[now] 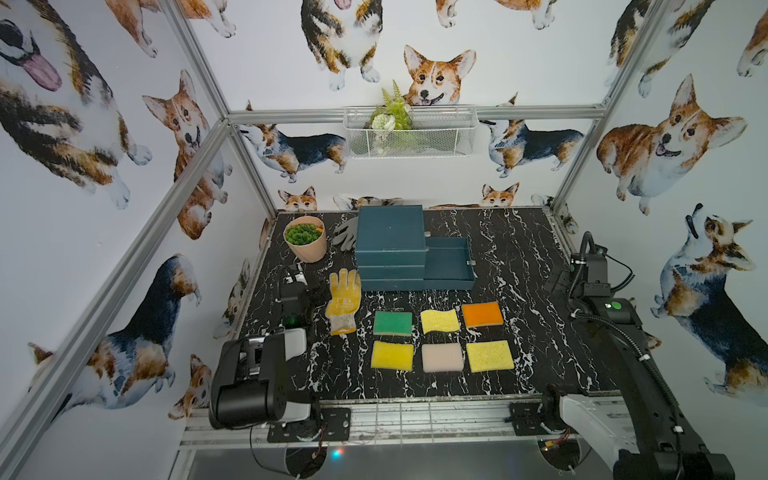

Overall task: Take the sponge out of the drawer
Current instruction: Reset both arms

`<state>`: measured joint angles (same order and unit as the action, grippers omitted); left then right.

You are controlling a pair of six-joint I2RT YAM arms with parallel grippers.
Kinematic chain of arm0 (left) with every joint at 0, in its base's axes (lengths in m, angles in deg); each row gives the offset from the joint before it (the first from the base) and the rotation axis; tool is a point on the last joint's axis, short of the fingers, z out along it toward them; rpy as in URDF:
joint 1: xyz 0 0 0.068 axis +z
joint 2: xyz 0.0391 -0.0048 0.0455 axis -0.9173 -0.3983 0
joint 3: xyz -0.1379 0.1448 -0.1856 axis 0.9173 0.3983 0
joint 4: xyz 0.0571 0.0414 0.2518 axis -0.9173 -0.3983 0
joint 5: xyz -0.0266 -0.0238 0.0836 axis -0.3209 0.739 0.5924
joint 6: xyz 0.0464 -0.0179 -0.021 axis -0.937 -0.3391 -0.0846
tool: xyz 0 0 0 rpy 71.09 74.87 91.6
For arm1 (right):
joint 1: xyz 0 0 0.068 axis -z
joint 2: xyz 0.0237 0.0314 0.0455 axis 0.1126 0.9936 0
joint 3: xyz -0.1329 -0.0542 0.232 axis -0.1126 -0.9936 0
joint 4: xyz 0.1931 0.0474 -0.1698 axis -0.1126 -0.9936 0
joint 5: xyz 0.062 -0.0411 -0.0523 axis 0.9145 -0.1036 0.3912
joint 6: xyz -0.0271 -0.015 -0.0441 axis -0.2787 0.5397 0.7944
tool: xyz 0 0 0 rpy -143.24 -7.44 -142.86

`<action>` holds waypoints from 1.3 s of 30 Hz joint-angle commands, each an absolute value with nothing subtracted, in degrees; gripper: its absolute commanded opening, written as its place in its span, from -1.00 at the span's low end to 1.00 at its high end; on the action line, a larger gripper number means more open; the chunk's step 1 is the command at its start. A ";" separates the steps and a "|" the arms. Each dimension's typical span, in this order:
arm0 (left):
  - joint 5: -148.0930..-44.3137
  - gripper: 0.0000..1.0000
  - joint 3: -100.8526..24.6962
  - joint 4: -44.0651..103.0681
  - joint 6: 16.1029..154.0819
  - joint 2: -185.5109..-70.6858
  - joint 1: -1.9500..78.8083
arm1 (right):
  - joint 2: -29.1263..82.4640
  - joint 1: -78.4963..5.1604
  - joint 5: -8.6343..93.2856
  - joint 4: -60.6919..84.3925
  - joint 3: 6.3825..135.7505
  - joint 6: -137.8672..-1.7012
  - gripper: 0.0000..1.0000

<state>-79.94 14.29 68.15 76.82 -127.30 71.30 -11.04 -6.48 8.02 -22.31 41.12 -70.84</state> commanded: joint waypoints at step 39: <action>-73.98 1.00 13.01 78.70 66.99 -134.58 61.77 | 14.13 -5.30 33.50 50.67 13.22 -55.49 0.99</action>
<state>-74.46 12.87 75.89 68.04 -134.69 61.84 10.95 -5.34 30.47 42.87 14.28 -58.44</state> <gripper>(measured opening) 0.999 0.996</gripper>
